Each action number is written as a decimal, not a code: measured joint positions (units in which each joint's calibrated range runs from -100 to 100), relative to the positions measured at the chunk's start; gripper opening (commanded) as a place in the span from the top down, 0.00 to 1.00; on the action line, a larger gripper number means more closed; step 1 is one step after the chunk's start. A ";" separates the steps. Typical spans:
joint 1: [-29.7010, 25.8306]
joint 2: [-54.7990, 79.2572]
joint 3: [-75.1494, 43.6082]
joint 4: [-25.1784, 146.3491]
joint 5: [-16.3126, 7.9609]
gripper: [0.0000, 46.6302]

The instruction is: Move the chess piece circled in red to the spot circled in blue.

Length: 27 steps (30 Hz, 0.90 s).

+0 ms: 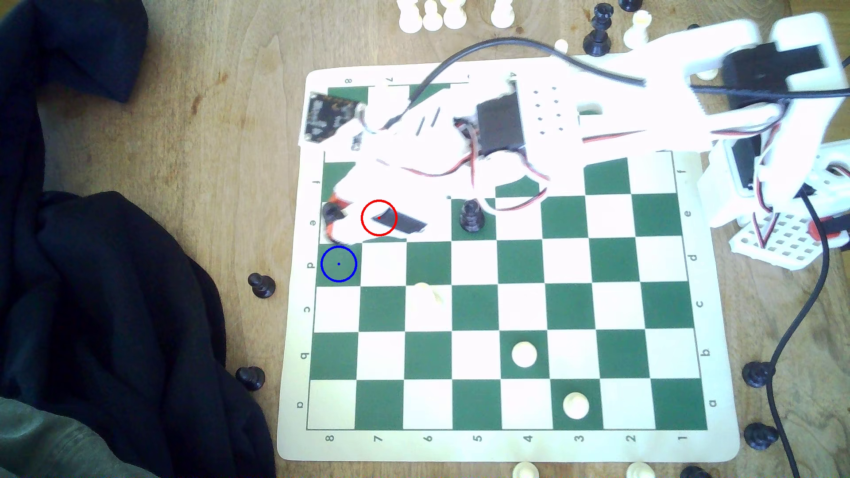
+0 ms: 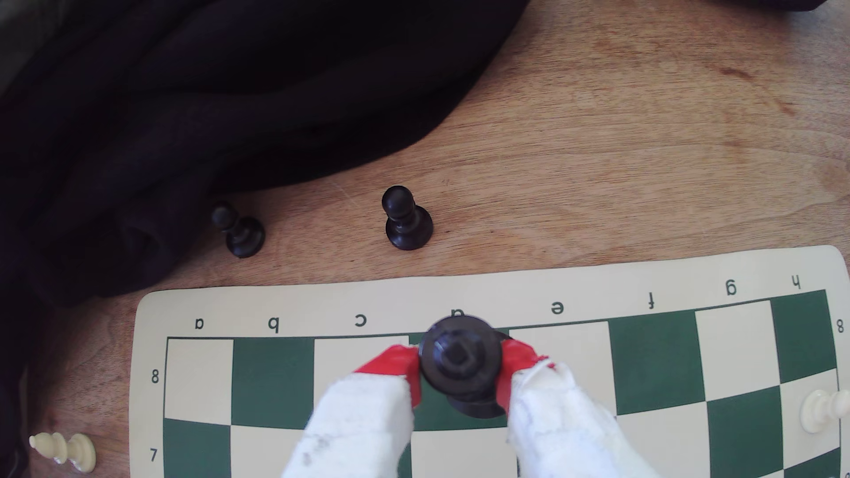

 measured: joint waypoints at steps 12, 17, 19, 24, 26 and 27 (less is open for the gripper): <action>-0.44 10.89 -6.15 -1.83 -1.42 0.99; -0.96 12.99 -6.15 -1.83 -1.61 0.98; -0.96 13.57 -6.42 -1.91 -1.86 0.98; -0.96 15.25 -9.76 -2.31 -1.95 0.98; -0.96 15.42 -10.12 -2.31 -1.95 0.98; -0.96 15.42 -10.12 -2.31 -1.95 0.98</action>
